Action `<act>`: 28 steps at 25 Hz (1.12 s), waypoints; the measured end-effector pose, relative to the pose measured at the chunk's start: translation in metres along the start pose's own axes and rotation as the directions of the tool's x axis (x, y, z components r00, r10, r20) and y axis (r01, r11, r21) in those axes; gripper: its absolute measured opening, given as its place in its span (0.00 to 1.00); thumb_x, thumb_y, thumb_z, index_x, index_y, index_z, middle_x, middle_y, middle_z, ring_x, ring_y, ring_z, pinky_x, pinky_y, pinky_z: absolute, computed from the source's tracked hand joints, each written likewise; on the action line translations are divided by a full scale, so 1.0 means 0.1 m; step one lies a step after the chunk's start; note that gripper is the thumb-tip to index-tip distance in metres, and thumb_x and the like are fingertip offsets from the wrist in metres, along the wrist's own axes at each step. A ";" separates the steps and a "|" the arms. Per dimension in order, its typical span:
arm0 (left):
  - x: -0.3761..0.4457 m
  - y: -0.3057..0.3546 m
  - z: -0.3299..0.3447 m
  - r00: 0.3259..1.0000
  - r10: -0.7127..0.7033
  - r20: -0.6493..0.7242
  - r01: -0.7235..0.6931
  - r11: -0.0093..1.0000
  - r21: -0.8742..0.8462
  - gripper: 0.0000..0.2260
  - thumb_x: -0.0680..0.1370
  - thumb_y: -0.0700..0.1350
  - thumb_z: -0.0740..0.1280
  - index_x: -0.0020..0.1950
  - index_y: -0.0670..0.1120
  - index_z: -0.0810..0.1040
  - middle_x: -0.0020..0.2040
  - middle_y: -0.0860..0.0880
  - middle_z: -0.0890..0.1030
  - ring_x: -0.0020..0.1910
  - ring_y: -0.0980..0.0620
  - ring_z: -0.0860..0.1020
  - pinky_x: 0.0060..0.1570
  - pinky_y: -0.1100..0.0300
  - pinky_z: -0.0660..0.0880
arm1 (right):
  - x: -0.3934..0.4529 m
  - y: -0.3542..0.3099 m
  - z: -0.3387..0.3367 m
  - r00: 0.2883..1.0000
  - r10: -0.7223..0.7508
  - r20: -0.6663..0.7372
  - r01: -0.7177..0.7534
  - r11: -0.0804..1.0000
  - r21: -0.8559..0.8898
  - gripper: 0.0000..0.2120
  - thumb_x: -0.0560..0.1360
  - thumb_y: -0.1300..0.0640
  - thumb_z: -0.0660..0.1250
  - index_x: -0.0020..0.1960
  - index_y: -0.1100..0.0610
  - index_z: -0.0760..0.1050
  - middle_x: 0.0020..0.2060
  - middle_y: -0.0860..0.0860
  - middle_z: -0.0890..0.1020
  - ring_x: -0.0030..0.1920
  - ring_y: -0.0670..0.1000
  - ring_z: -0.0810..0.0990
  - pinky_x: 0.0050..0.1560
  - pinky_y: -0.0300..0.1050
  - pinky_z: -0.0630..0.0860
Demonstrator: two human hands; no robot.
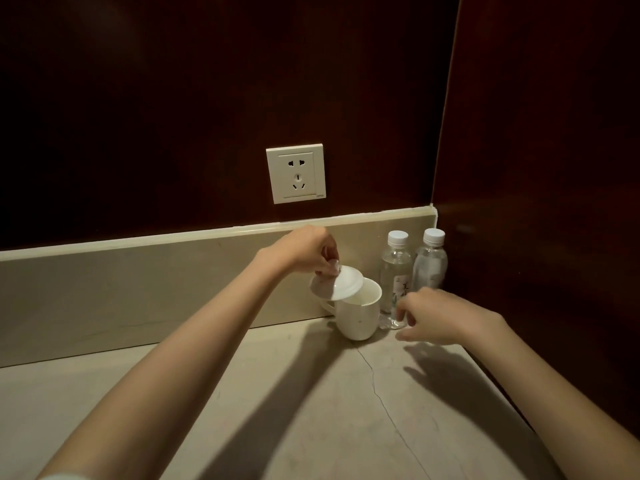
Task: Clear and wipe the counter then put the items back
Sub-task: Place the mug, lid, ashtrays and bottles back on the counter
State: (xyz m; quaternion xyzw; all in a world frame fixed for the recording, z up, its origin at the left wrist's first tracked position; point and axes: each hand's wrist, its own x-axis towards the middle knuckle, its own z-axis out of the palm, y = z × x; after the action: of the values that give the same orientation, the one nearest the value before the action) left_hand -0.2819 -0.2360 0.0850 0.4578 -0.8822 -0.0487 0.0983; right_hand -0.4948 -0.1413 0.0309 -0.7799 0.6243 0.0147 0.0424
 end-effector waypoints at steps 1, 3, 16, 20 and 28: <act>0.07 0.06 0.03 1.000 0.010 0.002 -0.010 1.000 0.000 0.06 0.71 0.44 0.73 0.47 0.46 0.84 0.41 0.49 0.84 0.40 0.53 0.80 0.43 0.55 0.77 | -0.06 0.04 0.05 0.998 0.031 0.056 -0.031 1.000 -0.001 0.17 0.74 0.47 0.67 0.60 0.53 0.75 0.52 0.50 0.79 0.48 0.51 0.77 0.46 0.44 0.75; 0.19 0.13 0.09 1.000 0.010 0.016 -0.010 1.000 0.015 0.06 0.71 0.44 0.74 0.46 0.46 0.84 0.42 0.49 0.84 0.40 0.53 0.80 0.44 0.53 0.78 | -0.17 0.11 0.15 0.987 0.073 0.145 -0.074 0.997 0.004 0.20 0.74 0.46 0.67 0.63 0.54 0.73 0.55 0.51 0.77 0.49 0.51 0.76 0.47 0.42 0.73; 0.30 0.22 0.30 0.998 -0.025 0.052 0.021 0.997 0.069 0.08 0.71 0.48 0.73 0.49 0.49 0.82 0.48 0.50 0.83 0.48 0.48 0.79 0.47 0.54 0.77 | -0.17 0.27 0.37 0.963 0.115 0.244 -0.139 0.987 0.082 0.22 0.72 0.45 0.69 0.62 0.52 0.73 0.57 0.50 0.75 0.56 0.50 0.75 0.54 0.45 0.75; 0.26 0.23 0.33 0.999 -0.035 0.035 0.033 0.998 0.049 0.10 0.73 0.49 0.71 0.52 0.49 0.82 0.50 0.50 0.83 0.50 0.49 0.79 0.43 0.58 0.73 | -0.14 0.19 0.37 0.960 0.119 0.252 -0.145 0.986 0.085 0.23 0.71 0.45 0.69 0.63 0.52 0.73 0.56 0.49 0.77 0.54 0.50 0.76 0.54 0.45 0.76; -0.33 -0.11 0.15 0.975 -0.112 0.191 0.111 0.994 0.017 0.17 0.72 0.47 0.74 0.59 0.46 0.79 0.51 0.51 0.83 0.49 0.51 0.80 0.51 0.56 0.75 | -0.11 -0.19 0.26 0.971 0.012 0.241 -0.038 0.994 0.102 0.21 0.73 0.46 0.69 0.63 0.51 0.72 0.57 0.48 0.77 0.54 0.48 0.75 0.54 0.43 0.74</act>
State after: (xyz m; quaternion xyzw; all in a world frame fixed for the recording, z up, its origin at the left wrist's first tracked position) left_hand -0.2583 -0.2153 0.0642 0.5000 -0.8608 -0.0950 0.0086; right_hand -0.4777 -0.1245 0.0069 -0.7611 0.6243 0.0762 0.1585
